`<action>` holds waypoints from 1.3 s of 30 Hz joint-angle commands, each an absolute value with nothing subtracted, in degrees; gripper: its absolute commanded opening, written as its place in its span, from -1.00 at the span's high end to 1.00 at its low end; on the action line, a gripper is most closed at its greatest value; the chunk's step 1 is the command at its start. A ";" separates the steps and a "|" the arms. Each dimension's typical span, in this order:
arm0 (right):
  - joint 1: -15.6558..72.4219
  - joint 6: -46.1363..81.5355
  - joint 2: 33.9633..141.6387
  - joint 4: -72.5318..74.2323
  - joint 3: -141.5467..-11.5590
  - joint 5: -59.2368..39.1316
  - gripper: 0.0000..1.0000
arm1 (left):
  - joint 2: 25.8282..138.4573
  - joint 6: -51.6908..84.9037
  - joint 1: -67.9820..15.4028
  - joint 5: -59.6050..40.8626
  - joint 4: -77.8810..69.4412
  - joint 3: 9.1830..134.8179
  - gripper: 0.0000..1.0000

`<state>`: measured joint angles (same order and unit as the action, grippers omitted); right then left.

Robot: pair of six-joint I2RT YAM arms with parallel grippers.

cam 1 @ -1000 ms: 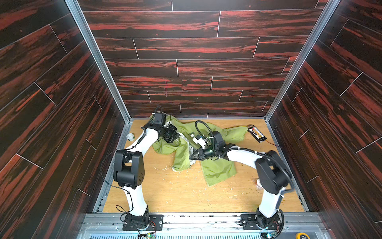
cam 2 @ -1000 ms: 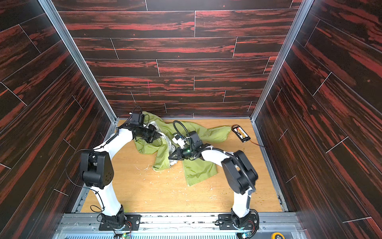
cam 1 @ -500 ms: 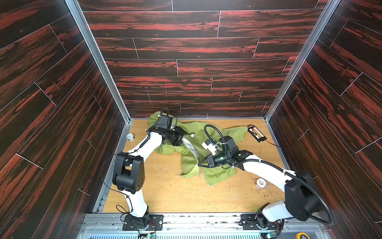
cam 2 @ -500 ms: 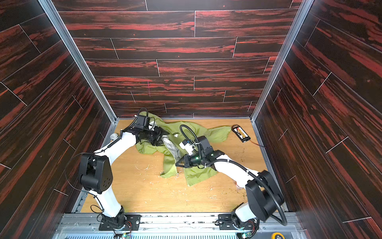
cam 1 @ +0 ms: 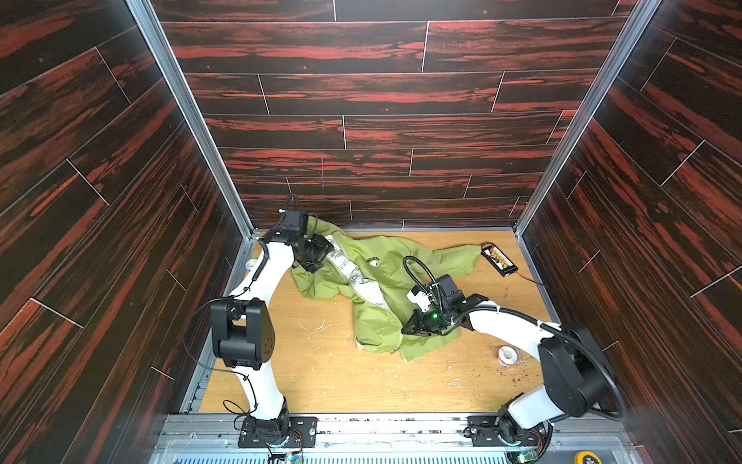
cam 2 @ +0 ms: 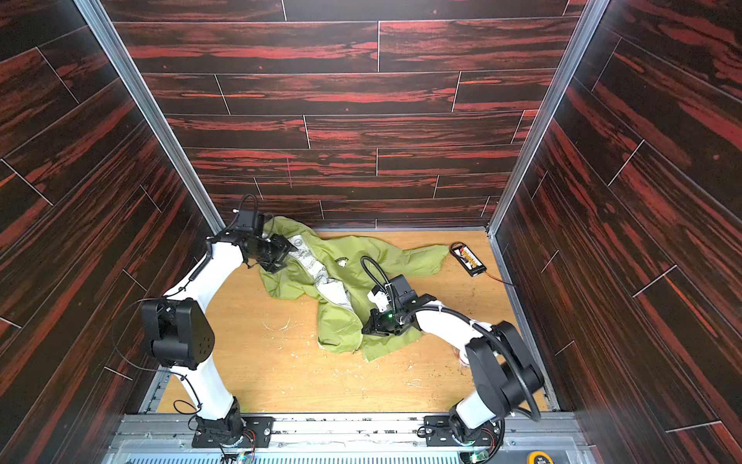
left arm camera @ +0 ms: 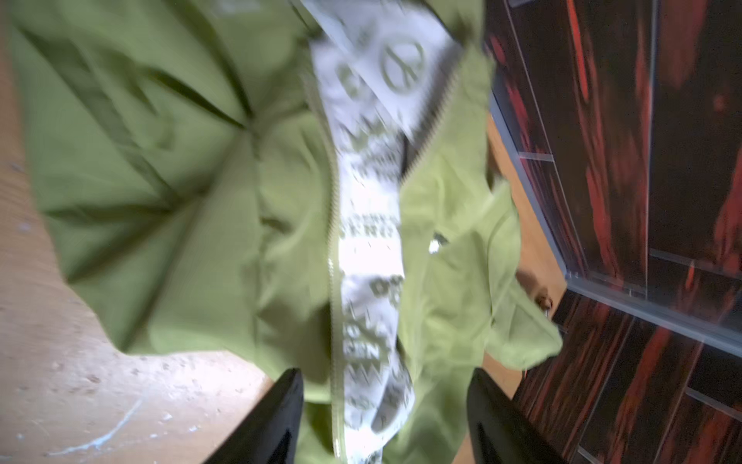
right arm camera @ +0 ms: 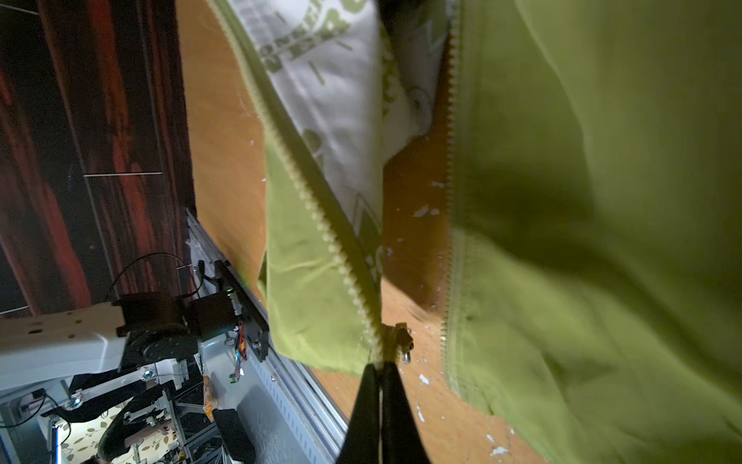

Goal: Zip up the jacket

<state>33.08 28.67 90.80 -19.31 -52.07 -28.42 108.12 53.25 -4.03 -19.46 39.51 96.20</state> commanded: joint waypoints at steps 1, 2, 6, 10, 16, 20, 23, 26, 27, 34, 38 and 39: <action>32.94 28.06 93.87 -20.98 -55.14 -27.16 1.00 | 113.57 50.62 -2.75 -17.18 43.57 100.20 -0.26; 32.85 27.87 94.32 -21.34 -55.67 -27.12 1.00 | 114.77 50.63 -2.48 -17.86 43.53 101.15 -0.23; 32.39 27.47 95.38 -21.89 -56.56 -27.80 1.00 | 119.70 52.77 -1.76 -19.61 39.14 103.83 -0.15; 32.16 27.20 96.10 -22.34 -56.98 -28.43 1.00 | 124.74 54.41 -1.75 -21.27 37.69 106.42 -0.07; 31.82 25.95 97.04 -23.73 -58.59 -29.04 1.00 | 128.74 57.44 -1.32 -22.09 31.49 107.20 -0.07; 31.56 25.23 97.64 -24.56 -59.24 -29.32 1.00 | 131.25 58.85 -0.81 -22.11 29.83 109.07 -0.03; 31.24 24.61 97.64 -25.22 -59.46 -29.35 1.00 | 132.40 59.98 -0.37 -21.86 28.42 110.21 0.10; 31.14 24.17 97.33 -25.65 -59.57 -29.36 1.00 | 133.93 60.27 -0.03 -21.61 28.62 112.67 0.47; 31.13 23.93 97.25 -25.81 -59.57 -29.29 1.00 | 134.19 60.09 0.00 -21.54 29.22 113.44 0.61; 31.20 21.60 95.60 -27.49 -59.59 -28.39 1.00 | 127.04 56.67 0.09 -17.54 35.58 113.25 1.00; 31.20 19.02 94.77 -28.97 -59.98 -28.75 1.00 | 120.57 54.76 0.15 -13.42 39.20 111.90 1.00; 31.25 18.14 94.59 -29.72 -60.34 -28.66 1.00 | 119.07 54.15 0.18 -12.30 40.52 111.72 1.00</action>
<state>31.38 21.71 96.09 -26.81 -58.46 -28.29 128.38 56.69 -0.30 -16.80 35.75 111.83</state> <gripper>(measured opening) 0.046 0.074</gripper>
